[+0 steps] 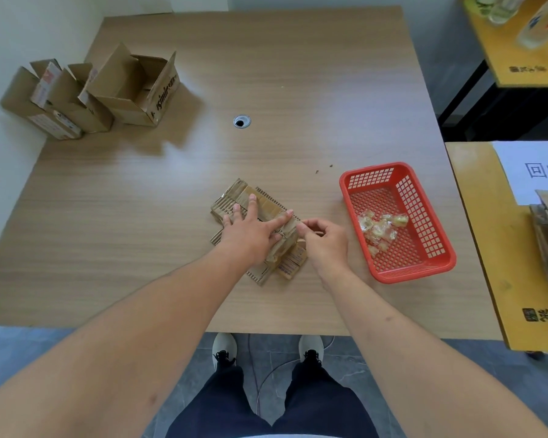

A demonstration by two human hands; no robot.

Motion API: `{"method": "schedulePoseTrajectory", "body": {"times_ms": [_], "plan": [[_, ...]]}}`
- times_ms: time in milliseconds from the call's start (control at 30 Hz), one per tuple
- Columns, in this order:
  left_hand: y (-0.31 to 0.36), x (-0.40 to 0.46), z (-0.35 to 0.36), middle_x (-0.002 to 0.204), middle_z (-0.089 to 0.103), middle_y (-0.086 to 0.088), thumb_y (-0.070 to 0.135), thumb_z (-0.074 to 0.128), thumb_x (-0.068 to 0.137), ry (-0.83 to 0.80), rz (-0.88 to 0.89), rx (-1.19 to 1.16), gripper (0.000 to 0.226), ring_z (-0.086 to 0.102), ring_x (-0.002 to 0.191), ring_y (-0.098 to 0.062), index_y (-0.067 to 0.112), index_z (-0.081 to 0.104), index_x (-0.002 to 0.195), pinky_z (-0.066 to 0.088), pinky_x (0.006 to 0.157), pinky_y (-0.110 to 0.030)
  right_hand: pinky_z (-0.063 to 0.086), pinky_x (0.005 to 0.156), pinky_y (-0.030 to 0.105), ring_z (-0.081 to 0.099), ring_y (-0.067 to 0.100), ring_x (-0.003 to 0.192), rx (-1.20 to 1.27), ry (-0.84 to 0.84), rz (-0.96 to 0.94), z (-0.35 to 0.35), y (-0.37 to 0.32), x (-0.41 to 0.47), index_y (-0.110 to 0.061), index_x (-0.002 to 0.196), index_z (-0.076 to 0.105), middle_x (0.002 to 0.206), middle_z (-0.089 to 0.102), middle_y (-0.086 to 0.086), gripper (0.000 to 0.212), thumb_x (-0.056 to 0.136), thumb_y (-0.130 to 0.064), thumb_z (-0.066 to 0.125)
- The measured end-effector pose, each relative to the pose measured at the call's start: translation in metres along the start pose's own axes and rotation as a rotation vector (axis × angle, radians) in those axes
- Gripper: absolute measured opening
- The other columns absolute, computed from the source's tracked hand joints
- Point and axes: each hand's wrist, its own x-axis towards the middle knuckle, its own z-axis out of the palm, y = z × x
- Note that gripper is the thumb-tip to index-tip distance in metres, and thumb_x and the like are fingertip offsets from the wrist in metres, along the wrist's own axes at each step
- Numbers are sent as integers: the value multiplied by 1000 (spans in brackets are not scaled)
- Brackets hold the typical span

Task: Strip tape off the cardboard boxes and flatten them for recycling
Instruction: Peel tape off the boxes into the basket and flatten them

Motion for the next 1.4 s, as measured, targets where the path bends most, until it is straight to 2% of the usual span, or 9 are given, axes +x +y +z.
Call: {"method": "schedulePoseTrajectory", "body": {"times_ms": [133, 233, 400, 567, 733, 867, 967, 1100, 1400], "plan": [[1, -3, 4, 167, -19, -16, 57, 25, 106, 24, -10, 0, 53, 0, 151, -53, 70, -8, 146, 12, 121, -64, 63, 69, 31, 75, 20, 77, 219, -74, 234, -5, -7, -1, -7, 96, 68, 89, 75, 16, 5, 94, -4, 71], [2, -6, 7, 167, -17, -18, 57, 26, 106, 38, -28, -28, 53, 2, 150, -54, 69, -5, 147, 13, 120, -65, 64, 69, 38, 78, 25, 78, 219, -62, 178, -6, -6, -3, -22, 119, 59, 88, 76, 17, 47, 84, -1, 81], [19, -15, -2, 166, -5, -21, 55, 38, 105, 24, -125, -89, 54, 15, 146, -59, 65, 9, 150, 31, 113, -66, 63, 79, 39, 76, 17, 77, -126, 2, -62, -1, -3, -6, -22, 85, 80, 78, 77, -2, 5, 83, -19, 83], [27, -21, -3, 163, 5, -23, 56, 36, 105, 48, -176, -76, 51, 24, 142, -60, 63, 14, 150, 31, 110, -68, 47, 76, 27, 67, 19, 86, -515, 48, -405, 9, -1, -16, -19, 98, 82, 91, 73, 1, 13, 91, -17, 72], [18, -20, 4, 162, 14, -21, 59, 38, 103, 176, -111, 4, 50, 10, 148, -53, 59, 23, 151, 3, 119, -69, 35, 78, 15, 55, 12, 88, -552, 7, -389, 10, 1, -14, -17, 112, 79, 98, 56, -1, 21, 93, -19, 72], [8, -16, 7, 167, 10, -8, 54, 47, 102, 246, 69, -70, 52, 7, 153, -43, 41, 39, 152, 20, 123, -55, 40, 79, 23, 60, 18, 92, -662, -22, -450, 8, -3, -9, -19, 120, 76, 100, 63, 1, 30, 91, -16, 75], [5, -14, 4, 168, 16, -2, 47, 53, 102, 234, 145, -148, 49, 17, 154, -34, 31, 50, 148, 32, 119, -55, 45, 81, 30, 62, 20, 92, -687, 32, -474, 10, -5, -9, -19, 113, 74, 97, 69, 1, 27, 87, -12, 77], [-10, -10, 6, 167, 25, 0, 38, 52, 104, 184, 258, -205, 43, 16, 155, -29, 29, 53, 146, 23, 121, -59, 48, 76, 34, 64, 23, 87, -708, 24, -472, 13, -5, -4, -17, 86, 76, 90, 69, 2, 1, 86, -16, 77], [-25, -10, 19, 170, 4, 9, 45, 33, 109, 168, 280, -82, 48, 4, 157, -27, 40, 32, 157, 18, 124, -50, 51, 84, 34, 66, 21, 95, -673, -89, -467, 3, -7, 4, -19, 103, 81, 98, 73, 3, 21, 82, -18, 83]]}}
